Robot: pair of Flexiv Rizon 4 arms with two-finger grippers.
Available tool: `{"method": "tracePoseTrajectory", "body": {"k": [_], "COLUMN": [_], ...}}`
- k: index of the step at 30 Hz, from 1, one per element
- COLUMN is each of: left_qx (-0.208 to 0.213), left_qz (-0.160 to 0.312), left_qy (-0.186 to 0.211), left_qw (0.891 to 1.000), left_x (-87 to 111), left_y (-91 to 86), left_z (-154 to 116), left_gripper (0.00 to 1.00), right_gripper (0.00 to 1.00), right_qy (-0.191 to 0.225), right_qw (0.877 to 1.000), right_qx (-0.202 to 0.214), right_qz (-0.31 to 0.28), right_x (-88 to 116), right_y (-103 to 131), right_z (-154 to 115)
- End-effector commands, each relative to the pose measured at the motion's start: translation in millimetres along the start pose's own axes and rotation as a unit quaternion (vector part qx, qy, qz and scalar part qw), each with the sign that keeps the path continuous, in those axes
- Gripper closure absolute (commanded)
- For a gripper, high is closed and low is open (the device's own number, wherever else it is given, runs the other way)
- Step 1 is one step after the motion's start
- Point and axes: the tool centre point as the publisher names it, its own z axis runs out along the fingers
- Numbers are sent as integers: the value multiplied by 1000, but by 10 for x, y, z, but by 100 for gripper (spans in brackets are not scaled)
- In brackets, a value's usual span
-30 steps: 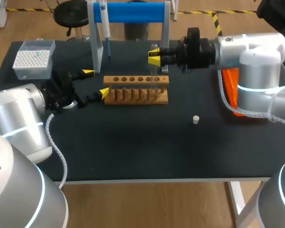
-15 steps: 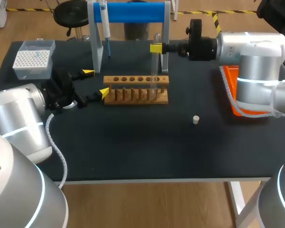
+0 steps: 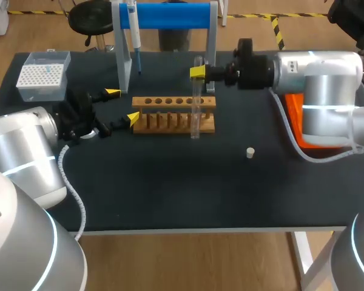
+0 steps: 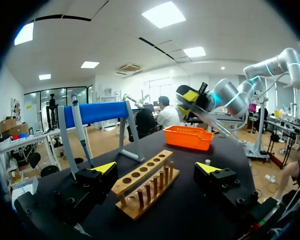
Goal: Invert the test tube, pick up the pipette, mount the tip to pipette, aspirate from beaker and dispense into the tube, eject the tip, return the pipette, and cap with the stopper.
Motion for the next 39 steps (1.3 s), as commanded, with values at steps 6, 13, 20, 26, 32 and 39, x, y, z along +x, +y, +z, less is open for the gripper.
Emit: {"method": "tracePoseTrajectory", "body": {"k": [6, 13, 20, 26, 32, 39], "left_qx": [0, 0, 0, 0, 0, 0], "left_qz": [0, 0, 0, 0, 0, 0], "left_qy": [-2, -2, -2, -2, -2, -2], "left_qw": [1000, 1000, 1000, 1000, 1000, 1000], "left_x": [15, 15, 15, 15, 15, 15], "left_y": [3, 3, 3, 3, 3, 3], "left_z": [5, 5, 5, 5, 5, 5], "left_gripper": [0, 0, 0, 0, 0, 0], "right_gripper": [100, 100, 100, 100, 100, 100], "right_qy": [13, 18, 28, 31, 34, 45], "right_qw": [983, 984, 981, 979, 976, 971], "right_qx": [61, 67, 64, 58, 54, 60], "right_qz": [172, 164, 179, 194, 210, 226], "right_x": [-29, -12, -21, -65, -103, -119], "right_y": [3, -8, -27, -70, -115, -135], "right_z": [-14, -10, -16, -35, -46, -46]}}
